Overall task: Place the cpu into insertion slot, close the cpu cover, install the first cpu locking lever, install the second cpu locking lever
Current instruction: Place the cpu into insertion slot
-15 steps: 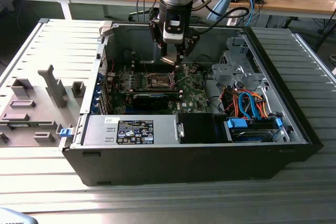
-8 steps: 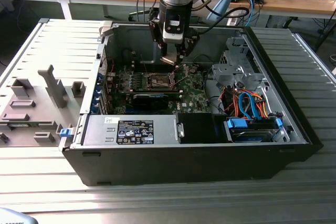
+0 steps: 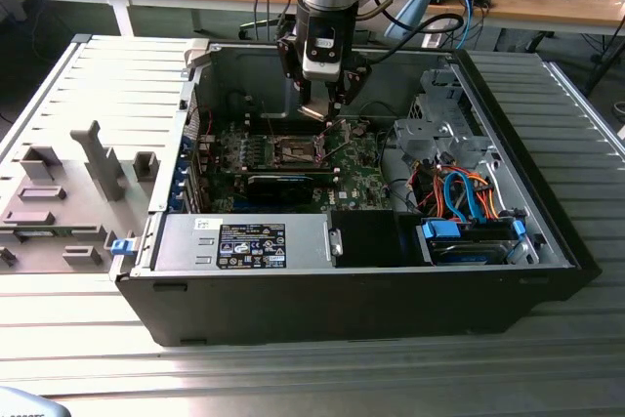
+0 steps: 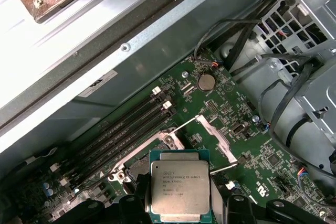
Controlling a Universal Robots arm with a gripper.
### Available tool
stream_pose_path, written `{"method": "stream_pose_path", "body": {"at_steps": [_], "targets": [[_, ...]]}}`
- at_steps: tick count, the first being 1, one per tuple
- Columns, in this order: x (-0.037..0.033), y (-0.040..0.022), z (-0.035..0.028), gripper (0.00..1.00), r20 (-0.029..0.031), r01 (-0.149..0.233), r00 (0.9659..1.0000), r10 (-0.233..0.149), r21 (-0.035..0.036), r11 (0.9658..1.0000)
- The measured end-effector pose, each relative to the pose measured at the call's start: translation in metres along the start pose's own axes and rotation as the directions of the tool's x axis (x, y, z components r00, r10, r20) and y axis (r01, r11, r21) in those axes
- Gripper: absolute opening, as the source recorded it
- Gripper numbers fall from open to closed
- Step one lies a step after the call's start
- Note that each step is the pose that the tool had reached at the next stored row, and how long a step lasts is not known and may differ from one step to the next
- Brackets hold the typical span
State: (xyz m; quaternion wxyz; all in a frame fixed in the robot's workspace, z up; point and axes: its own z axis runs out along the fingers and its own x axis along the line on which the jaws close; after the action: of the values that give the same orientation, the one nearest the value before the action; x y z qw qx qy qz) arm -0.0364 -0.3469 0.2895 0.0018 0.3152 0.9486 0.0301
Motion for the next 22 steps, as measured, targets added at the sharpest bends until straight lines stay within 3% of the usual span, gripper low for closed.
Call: {"method": "stream_pose_path", "body": {"at_steps": [22], "targets": [[0.0000, 0.0000, 0.0000, 0.55, 0.0008, -0.014, 0.9999, 0.014, -0.0002, 0.9999]]}}
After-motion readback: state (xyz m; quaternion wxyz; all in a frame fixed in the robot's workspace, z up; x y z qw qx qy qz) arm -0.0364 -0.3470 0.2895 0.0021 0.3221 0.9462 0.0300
